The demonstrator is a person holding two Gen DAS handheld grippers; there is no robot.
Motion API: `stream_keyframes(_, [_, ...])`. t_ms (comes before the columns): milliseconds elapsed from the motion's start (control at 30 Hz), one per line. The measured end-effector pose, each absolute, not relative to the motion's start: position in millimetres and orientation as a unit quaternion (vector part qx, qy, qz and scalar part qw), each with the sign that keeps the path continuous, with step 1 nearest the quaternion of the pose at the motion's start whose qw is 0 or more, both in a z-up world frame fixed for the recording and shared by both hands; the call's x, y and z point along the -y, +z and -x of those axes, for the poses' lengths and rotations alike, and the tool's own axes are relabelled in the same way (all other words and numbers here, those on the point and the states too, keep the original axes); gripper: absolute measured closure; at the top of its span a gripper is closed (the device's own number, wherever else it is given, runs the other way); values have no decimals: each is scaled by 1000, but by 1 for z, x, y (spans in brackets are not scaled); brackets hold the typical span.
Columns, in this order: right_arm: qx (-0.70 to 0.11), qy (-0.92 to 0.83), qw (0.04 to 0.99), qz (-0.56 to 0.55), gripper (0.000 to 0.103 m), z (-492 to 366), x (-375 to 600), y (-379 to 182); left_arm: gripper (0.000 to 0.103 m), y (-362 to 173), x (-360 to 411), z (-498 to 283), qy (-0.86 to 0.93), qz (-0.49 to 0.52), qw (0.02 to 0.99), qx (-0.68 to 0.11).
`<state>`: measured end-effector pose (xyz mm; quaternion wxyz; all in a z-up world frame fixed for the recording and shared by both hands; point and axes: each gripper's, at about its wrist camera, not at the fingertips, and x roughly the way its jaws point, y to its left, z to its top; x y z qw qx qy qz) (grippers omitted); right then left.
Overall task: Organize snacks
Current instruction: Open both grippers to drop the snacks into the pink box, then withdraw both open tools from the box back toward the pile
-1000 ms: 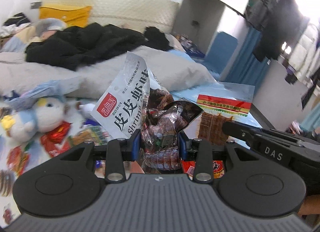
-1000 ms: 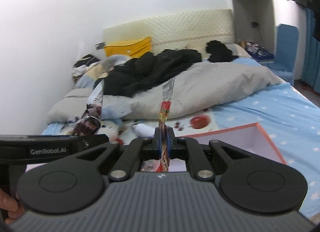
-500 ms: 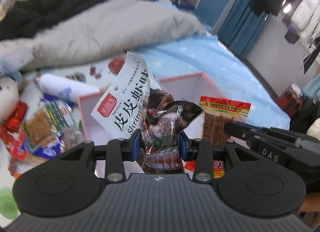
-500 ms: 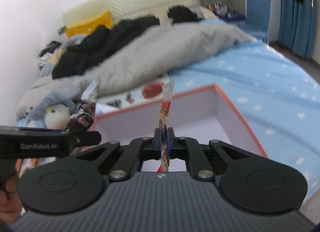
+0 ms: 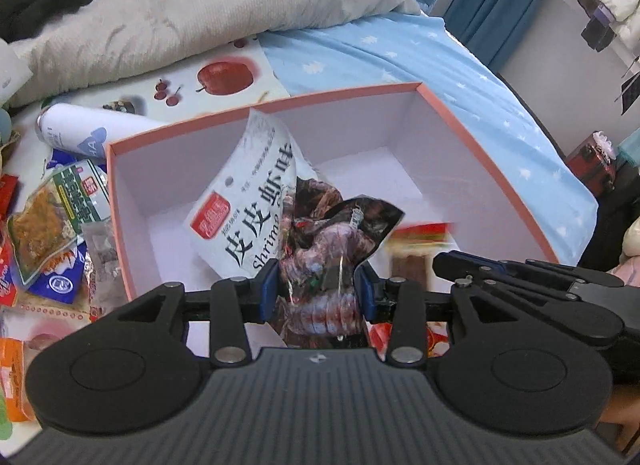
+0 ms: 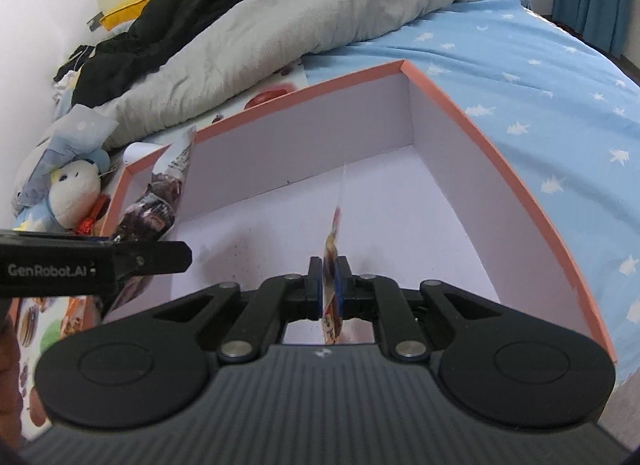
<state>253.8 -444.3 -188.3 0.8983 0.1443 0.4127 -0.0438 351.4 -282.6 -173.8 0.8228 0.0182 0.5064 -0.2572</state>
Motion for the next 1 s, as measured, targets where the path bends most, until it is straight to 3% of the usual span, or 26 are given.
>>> stream_keyframes(33, [-416,-44,897,-145,92,-254,444,-189,36,-173,282,-351,-257,-16,823,-506])
stream_keyframes(100, [-422,-42,894,-143,85,-256,444,-189,30,-171,279,-350,-257,-5,828,-499])
stream_keyframes(167, [-415,-41,897,-144,49,-251,444,-187,30,-165,276,-345,-262,-3,829,-495])
stream_keyframes(1000, [-261,-11,959,-113,49,-155,377,-63,30,-45,168,-231,-229,24,898,-375])
